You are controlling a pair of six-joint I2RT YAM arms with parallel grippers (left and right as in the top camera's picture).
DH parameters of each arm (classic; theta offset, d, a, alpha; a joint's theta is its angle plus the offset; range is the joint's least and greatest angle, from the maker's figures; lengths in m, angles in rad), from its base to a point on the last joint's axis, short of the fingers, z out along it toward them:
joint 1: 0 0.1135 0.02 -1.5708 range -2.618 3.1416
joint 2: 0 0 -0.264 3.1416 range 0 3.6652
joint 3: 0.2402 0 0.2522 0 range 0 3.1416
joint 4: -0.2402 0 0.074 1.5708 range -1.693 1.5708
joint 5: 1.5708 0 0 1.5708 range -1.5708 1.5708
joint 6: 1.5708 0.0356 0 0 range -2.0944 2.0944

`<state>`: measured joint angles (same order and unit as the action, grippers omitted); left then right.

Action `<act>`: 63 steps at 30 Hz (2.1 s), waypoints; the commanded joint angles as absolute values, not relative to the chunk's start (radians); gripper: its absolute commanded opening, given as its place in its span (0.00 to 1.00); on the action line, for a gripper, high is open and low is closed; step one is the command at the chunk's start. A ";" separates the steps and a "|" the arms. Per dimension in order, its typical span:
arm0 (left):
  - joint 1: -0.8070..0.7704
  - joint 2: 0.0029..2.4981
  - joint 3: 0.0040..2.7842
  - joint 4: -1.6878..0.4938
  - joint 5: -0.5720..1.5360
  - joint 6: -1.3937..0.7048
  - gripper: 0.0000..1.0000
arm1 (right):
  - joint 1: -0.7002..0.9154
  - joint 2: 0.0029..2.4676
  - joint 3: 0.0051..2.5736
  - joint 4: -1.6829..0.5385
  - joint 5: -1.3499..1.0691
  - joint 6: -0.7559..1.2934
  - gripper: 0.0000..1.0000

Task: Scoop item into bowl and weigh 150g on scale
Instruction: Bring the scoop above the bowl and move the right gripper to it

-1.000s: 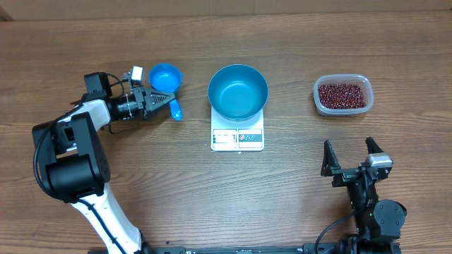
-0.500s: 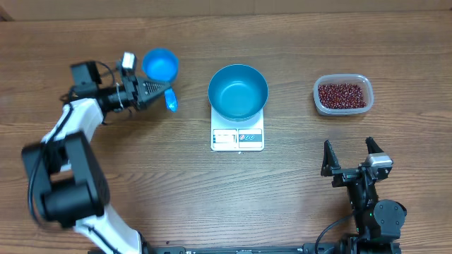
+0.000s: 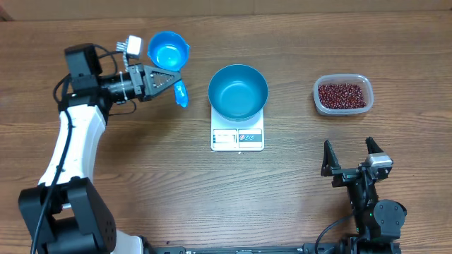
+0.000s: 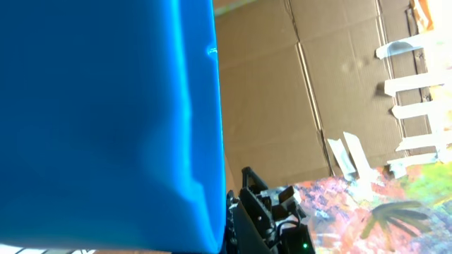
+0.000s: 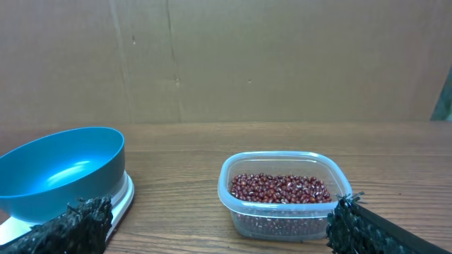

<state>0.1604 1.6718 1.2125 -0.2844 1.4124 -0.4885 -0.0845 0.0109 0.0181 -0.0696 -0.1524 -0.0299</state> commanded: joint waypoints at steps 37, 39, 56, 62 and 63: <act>0.062 1.707 1.214 -0.136 1.534 -0.654 0.04 | -0.059 1.234 1.420 -1.021 -0.935 0.097 0.26; 0.033 1.707 1.214 -0.101 1.517 -0.663 0.04 | 0.020 1.361 1.393 -1.016 -0.945 0.097 0.20; -0.023 1.707 1.214 0.153 1.512 -1.032 0.04 | 0.356 1.599 1.393 -0.519 -1.145 0.251 0.69; -0.046 1.707 1.214 0.397 1.494 -1.332 0.04 | 0.372 1.600 1.393 -0.394 -1.055 0.401 0.75; -0.048 1.707 1.214 0.440 1.480 -1.378 0.04 | 0.372 1.601 1.393 -0.392 -1.047 0.418 0.75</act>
<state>-0.0338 1.7004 1.2072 0.3599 1.4918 -1.1629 0.3683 1.6005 1.3888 -0.4076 -1.0969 0.3244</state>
